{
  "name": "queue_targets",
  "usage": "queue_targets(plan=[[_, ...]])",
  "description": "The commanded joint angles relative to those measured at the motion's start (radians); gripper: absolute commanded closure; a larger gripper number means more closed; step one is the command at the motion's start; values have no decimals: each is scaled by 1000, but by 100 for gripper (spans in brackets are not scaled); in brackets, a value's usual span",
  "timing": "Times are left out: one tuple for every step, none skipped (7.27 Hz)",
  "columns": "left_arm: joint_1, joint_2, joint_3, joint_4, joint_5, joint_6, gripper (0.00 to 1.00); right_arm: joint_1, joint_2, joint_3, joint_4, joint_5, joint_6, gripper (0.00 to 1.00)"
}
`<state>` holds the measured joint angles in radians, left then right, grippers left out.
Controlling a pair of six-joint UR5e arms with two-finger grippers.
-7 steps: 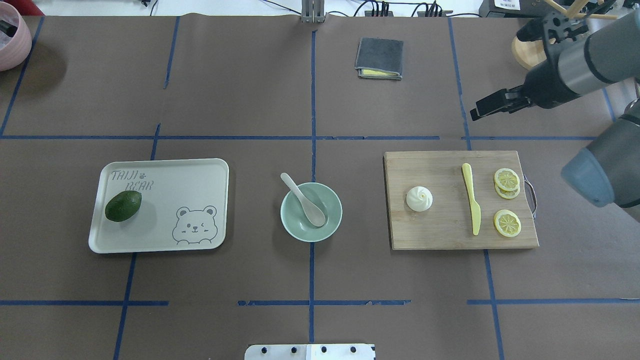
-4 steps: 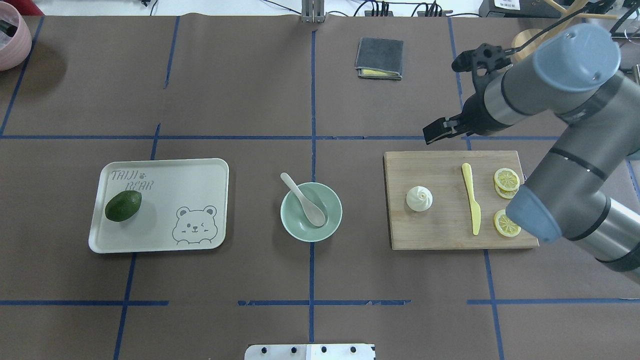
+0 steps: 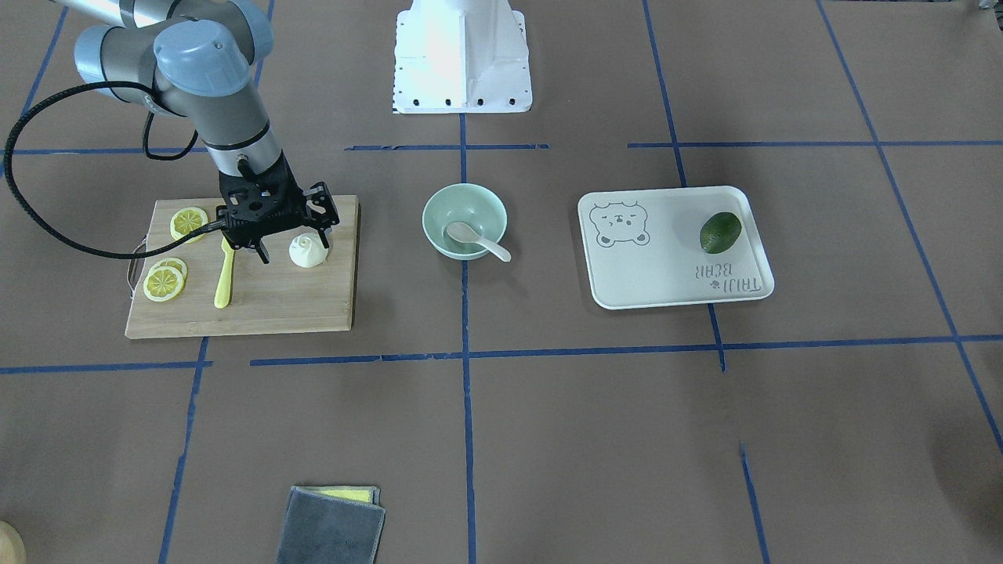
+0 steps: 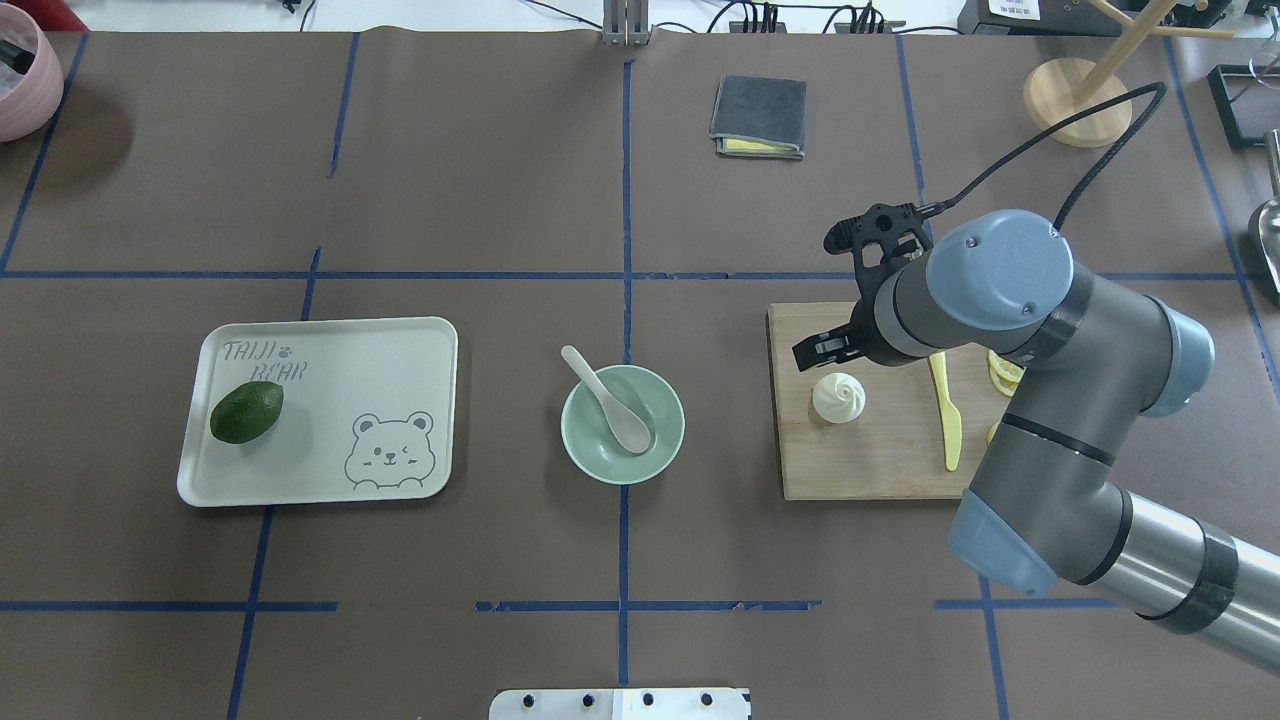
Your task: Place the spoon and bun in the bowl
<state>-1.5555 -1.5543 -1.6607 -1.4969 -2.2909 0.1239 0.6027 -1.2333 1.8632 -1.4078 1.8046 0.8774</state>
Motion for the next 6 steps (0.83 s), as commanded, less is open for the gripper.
queue_targets(plan=[[0, 2, 12, 0, -1, 5, 0, -38, 0, -30, 1, -10, 9, 39], [0, 2, 10, 0, -1, 5, 0, -49, -3, -30, 0, -10, 9, 44], [0, 2, 9, -2, -2, 5, 0, -52, -5, -30, -3, -8, 9, 60], [-2, 2, 9, -2, -4, 5, 0, -52, -5, -30, -5, -8, 8, 100], [0, 3, 12, -2, -15, 5, 0, -52, -5, -32, -6, -5, 6, 100], [0, 5, 10, -2, -15, 5, 0, -52, 0, -22, -6, -2, 8, 100]])
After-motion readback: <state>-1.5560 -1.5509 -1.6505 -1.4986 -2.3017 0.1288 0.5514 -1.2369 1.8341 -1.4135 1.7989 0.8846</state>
